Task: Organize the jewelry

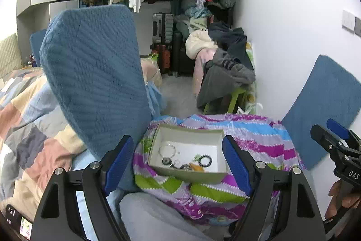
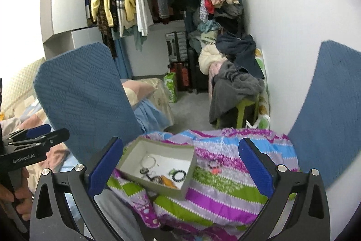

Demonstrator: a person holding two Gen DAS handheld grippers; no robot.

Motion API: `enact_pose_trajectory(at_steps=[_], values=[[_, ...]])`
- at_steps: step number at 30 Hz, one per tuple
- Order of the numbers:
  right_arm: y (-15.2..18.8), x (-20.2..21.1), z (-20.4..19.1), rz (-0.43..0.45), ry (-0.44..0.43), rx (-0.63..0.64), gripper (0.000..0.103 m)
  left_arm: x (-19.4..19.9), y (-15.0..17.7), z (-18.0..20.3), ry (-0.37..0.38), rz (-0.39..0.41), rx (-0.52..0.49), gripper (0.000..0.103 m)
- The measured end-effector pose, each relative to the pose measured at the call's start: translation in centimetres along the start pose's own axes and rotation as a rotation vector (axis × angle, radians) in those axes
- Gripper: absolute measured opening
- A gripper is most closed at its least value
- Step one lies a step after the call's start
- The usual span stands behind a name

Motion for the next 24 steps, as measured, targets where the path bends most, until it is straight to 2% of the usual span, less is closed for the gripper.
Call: enact_pose_trajectory(at_steps=[13, 24], values=[[5.3, -2.1, -0.5, -0.066, 0.054, -0.038, 0.103, -2.6, 4.3, -1.6, -0.014, -0.051, 0.011, 0.081], [8.5, -4.5, -0.6, -0.102, 0.066, -0.068, 0.103, -6.6, 6.8, -1.7, -0.014, -0.125, -0.022, 0.081]])
Point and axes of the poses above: each gripper's, at about its wrist camera, not at the fingertips, and x roughly against the way its jaws point, z to its right, y to its underside, the point moved 7 cm from there along -x, roughly the way its jaws point, and after that the axes turned 10 degrees about -z, right-handed, at the moved point
